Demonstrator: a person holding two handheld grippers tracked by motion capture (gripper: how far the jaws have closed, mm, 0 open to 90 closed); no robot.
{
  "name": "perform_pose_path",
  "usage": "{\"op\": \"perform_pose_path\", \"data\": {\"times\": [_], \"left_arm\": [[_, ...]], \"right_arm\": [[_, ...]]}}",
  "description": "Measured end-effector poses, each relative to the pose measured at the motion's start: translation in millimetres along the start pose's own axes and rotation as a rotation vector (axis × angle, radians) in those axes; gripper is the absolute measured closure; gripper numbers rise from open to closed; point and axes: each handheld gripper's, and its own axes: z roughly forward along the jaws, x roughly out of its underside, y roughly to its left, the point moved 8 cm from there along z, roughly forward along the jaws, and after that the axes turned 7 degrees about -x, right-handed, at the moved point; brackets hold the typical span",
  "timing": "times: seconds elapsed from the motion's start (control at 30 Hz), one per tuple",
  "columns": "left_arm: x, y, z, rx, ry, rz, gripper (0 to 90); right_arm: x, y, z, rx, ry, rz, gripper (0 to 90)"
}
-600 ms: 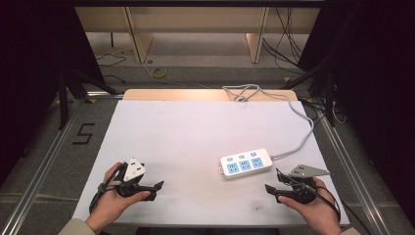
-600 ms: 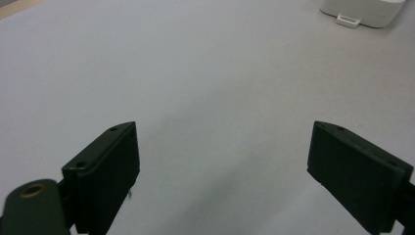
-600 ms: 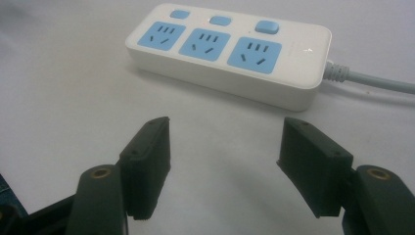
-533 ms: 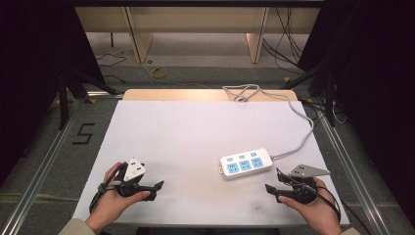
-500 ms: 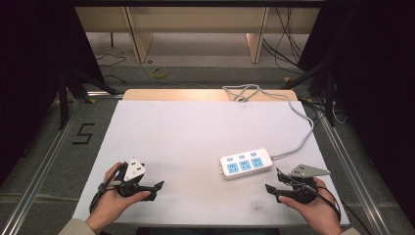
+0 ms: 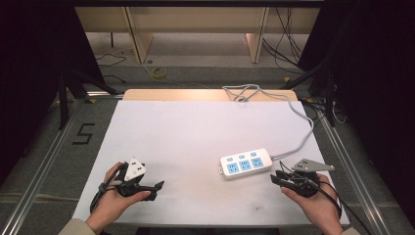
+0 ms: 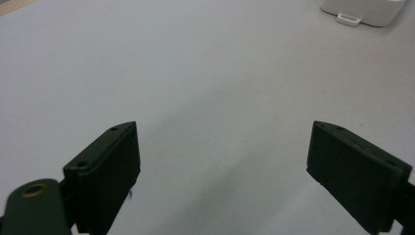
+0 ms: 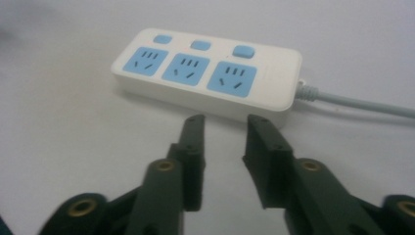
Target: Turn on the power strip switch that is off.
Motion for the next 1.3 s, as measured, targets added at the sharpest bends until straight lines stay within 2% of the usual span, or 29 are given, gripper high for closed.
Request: {"op": "perform_pose_path", "data": {"times": [0.1,0.17,1.3], "left_arm": [[-0.3,-0.6,0.2,0.000,-0.001,0.003,12.5],[-0.5,-0.3,0.1,-0.001,-0.002,0.003,12.6],[-1.9,0.7,0.3,-0.007,-0.008,0.005,14.1]], "right_arm": [[-2.5,-2.9,0.6,0.020,0.002,-0.019,86.8],[-4.5,-3.6,1.0,0.028,0.000,-0.028,90.0],[-27.6,-19.1,16.4,0.062,0.041,0.005,90.0]]}}
